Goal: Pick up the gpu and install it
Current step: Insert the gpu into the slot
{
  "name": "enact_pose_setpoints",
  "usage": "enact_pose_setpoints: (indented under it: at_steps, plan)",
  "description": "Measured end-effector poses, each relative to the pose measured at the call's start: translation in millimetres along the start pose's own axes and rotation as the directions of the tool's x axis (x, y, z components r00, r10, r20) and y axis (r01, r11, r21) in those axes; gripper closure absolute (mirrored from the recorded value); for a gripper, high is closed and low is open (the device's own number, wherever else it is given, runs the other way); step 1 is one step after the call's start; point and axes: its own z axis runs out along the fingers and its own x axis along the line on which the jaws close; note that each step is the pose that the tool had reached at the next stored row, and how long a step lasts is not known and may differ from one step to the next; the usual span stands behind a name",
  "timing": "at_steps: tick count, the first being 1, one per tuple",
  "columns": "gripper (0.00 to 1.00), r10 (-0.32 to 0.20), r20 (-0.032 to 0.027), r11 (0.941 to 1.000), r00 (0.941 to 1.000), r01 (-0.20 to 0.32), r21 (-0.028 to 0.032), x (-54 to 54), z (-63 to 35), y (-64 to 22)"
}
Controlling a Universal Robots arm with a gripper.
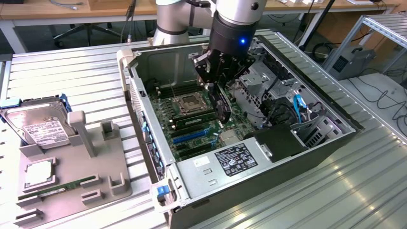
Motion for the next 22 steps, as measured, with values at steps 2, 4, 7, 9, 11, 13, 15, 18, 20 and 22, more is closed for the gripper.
enact_pose_setpoints:
  at_steps: [2, 4, 7, 9, 11, 13, 15, 18, 20, 22]
  plan:
    - [0.74, 0.0, 0.0, 1.0, 1.0, 0.0, 0.0, 0.0, 0.0, 0.0]
    - [0.74, -0.003, -0.0001, 1.0, 1.0, 0.003, -0.0001, 0.0, 0.0, 0.0]
    - [0.74, -0.019, -0.0007, 0.9998, 0.9998, 0.019, -0.0005, 0.0, 0.0, 0.0]
    - [0.74, -0.032, -0.0013, 0.9995, 0.9995, 0.032, -0.0008, 0.0, 0.0, 0.0]
    - [0.74, -0.044, -0.0017, 0.9991, 0.9991, 0.044, -0.0011, 0.0, 0.0, 0.0]
    - [0.74, -0.053, -0.0021, 0.9986, 0.9986, 0.053, -0.0014, 0.0, 0.0, 0.0]
    - [0.74, -0.065, -0.0026, 0.9979, 0.9979, 0.065, -0.0016, 0.0, 0.0, 0.0]
    - [0.74, -0.085, -0.0034, 0.9964, 0.9964, 0.085, -0.0023, 0.0, 0.0, 0.0]
    - [0.74, -0.102, -0.004, 0.9948, 0.9948, 0.102, -0.0028, 0.0, 0.0, 0.0]
    - [0.74, -0.11, -0.0043, 0.994, 0.994, 0.11, -0.0029, 0.0, 0.0, 0.0]
